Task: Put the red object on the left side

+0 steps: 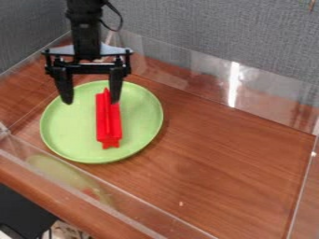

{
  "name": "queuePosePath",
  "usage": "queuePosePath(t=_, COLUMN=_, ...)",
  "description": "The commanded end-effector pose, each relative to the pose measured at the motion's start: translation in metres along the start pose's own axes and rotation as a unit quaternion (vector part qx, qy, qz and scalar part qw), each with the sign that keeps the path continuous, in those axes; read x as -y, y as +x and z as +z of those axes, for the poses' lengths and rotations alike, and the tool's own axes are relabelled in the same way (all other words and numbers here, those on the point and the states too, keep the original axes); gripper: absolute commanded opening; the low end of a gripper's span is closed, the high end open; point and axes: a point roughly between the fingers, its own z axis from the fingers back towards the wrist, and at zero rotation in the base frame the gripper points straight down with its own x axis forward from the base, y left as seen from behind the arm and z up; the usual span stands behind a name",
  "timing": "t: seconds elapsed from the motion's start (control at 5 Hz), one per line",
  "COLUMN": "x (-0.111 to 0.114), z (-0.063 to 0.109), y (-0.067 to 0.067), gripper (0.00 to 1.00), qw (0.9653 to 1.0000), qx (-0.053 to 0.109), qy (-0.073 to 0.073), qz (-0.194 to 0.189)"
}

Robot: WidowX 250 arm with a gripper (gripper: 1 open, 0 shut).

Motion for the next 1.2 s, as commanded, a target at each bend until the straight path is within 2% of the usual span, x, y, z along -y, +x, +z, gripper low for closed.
queuePosePath(t=0.0, x=0.006, z=0.004, y=0.002, gripper=1.00, qw=0.9997, qx=0.022, qy=-0.009, qz=-0.011)
queuePosePath(t=0.2, x=0.014, z=-0.004, y=0.004, gripper=1.00, qw=0.9990, qx=0.023, qy=-0.006, qz=-0.037)
queuePosePath(t=0.6, x=0.019, z=-0.014, y=0.023, gripper=1.00, qw=0.9964, qx=0.032, qy=0.001, qz=-0.079)
queuePosePath(t=0.8, x=0.012, z=-0.005, y=0.033, gripper=1.00, qw=0.9959, qx=0.034, qy=-0.001, qz=-0.083)
queuePosePath(t=1.0, x=0.008, z=-0.016, y=0.032, gripper=1.00, qw=0.9972, qx=0.027, qy=0.007, qz=-0.070)
